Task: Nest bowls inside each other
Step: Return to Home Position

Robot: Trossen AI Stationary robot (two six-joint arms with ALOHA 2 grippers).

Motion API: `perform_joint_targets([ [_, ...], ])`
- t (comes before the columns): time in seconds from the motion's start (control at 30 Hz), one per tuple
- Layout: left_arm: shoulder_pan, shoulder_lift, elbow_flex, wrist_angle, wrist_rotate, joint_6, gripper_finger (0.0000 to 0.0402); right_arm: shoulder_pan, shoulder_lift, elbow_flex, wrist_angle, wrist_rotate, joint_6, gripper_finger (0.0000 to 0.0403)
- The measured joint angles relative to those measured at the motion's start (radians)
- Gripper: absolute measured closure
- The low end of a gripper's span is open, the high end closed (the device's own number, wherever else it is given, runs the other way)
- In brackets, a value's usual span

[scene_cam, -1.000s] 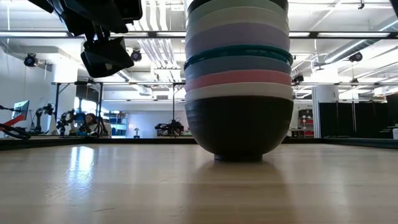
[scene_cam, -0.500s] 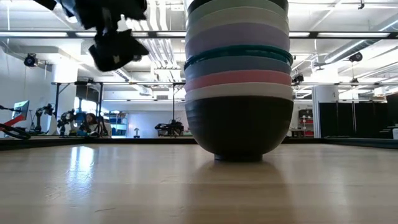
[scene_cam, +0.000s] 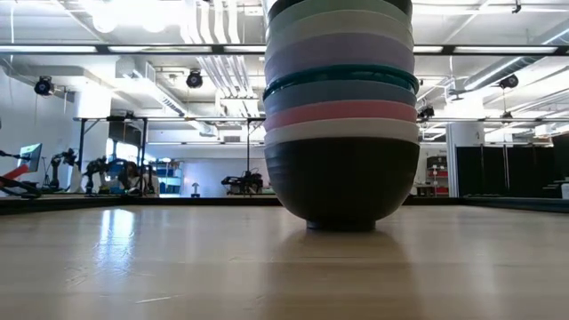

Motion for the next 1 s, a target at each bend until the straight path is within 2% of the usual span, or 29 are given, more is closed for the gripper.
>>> perform_joint_targets([
  [0.1,0.040,-0.149,-0.002,-0.127,0.009,0.030,0.0197,-0.014,-0.124,-0.021,0.007,-0.006,-0.130,0.0336],
  [0.17,0.047,-0.263,-0.002,-0.287,0.001,0.060,0.0197,-0.005,-0.223,-0.023,-0.025,0.004,-0.266,0.0339],
  [0.27,0.045,-0.430,-0.002,-0.525,-0.077,0.081,0.0197,0.040,-0.393,-0.017,-0.183,0.100,-0.446,0.0346],
  [0.37,0.045,-0.560,-0.005,-0.683,-0.160,0.084,0.0197,0.096,-0.532,-0.013,-0.349,0.239,-0.566,0.0354],
  [0.43,0.045,-0.623,-0.013,-0.726,-0.205,0.096,0.0197,0.125,-0.592,-0.023,-0.391,0.303,-0.628,0.0359],
  [0.53,0.045,-0.730,-0.042,-0.712,-0.229,0.120,0.0197,0.139,-0.651,-0.046,-0.367,0.344,-0.719,0.0364],
  [0.6,0.045,-0.794,-0.077,-0.717,-0.258,0.137,0.0197,0.139,-0.682,-0.061,-0.353,0.411,-0.775,0.0365],
  [0.7,0.045,-0.887,-0.146,-0.731,-0.300,0.150,0.0197,0.139,-0.744,-0.096,-0.360,0.481,-0.795,0.0365],
  [0.87,0.045,-1.064,-0.269,-0.713,-0.358,0.151,0.0197,0.139,-0.932,-0.159,-0.455,0.432,-0.625,0.0365],
  [1.0,0.045,-1.073,-0.335,-0.649,-0.409,0.182,0.0197,0.139,-1.048,-0.201,-0.573,0.429,-0.509,0.0365],
])
